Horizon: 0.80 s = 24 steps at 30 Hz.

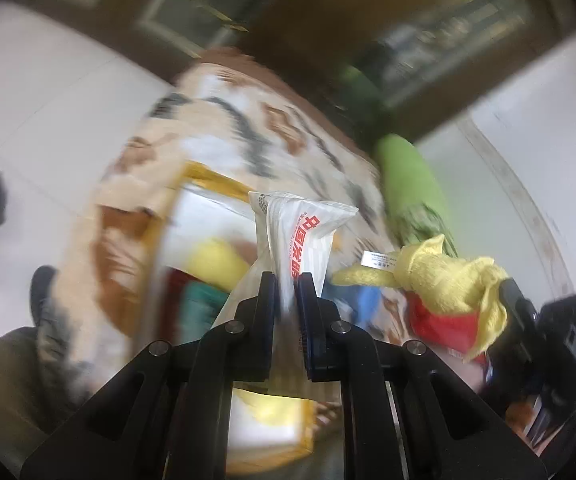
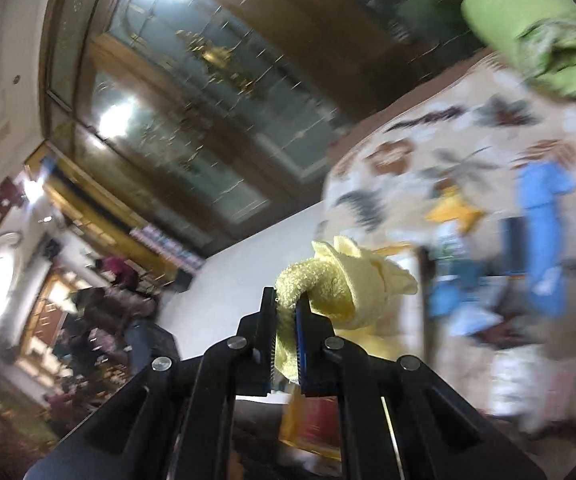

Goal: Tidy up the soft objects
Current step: 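Lower the towel into the tray with the right gripper while the left lowers the packet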

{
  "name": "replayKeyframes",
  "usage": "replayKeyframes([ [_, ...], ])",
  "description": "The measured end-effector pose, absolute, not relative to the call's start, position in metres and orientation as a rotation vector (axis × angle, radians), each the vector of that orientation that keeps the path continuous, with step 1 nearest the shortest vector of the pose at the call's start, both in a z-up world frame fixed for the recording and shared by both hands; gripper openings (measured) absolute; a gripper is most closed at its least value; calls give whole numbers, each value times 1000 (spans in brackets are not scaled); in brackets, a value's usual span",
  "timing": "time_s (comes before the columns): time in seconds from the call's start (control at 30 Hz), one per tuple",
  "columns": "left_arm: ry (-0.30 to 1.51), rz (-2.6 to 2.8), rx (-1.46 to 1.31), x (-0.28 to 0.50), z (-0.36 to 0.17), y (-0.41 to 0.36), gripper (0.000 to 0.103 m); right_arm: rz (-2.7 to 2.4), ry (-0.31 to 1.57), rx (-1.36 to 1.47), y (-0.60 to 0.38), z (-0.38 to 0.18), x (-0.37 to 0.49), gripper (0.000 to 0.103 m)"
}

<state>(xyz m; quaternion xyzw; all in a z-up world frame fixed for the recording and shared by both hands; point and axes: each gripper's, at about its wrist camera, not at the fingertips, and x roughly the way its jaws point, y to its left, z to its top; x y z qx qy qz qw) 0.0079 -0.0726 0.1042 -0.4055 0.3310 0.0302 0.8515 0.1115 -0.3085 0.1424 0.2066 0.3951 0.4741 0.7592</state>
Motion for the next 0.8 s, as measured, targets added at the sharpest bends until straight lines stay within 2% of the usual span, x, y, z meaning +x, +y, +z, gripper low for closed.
replayKeyframes([
  [0.17, 790, 184, -768, 29, 83, -54, 11, 996, 921, 418, -253, 87, 130, 8],
  [0.23, 828, 198, -787, 33, 67, -55, 11, 851, 1067, 357, -239, 47, 141, 11],
  [0.33, 869, 191, -809, 34, 51, -57, 12, 818, 1168, 356, -235, 22, 153, 11],
  [0.4, 883, 208, -764, 35, 50, -65, 18, 832, 1203, 422, -239, 15, 161, 11],
  [0.5, 922, 225, -676, 34, 49, -83, 36, 863, 1175, 457, -244, 22, 159, 11],
  [0.57, 907, 266, -639, 28, 51, -91, 37, 866, 1111, 427, -246, 35, 152, 12],
  [0.6, 899, 300, -625, 24, 53, -93, 37, 868, 1077, 404, -247, 42, 146, 27],
  [0.63, 900, 328, -617, 22, 54, -95, 37, 864, 1047, 385, -249, 48, 140, 53],
  [0.7, 891, 391, -593, 12, 58, -96, 37, 839, 961, 350, -249, 60, 129, 74],
  [0.8, 899, 456, -600, -2, 59, -96, 37, 884, 965, 307, -249, 66, 116, 74],
])
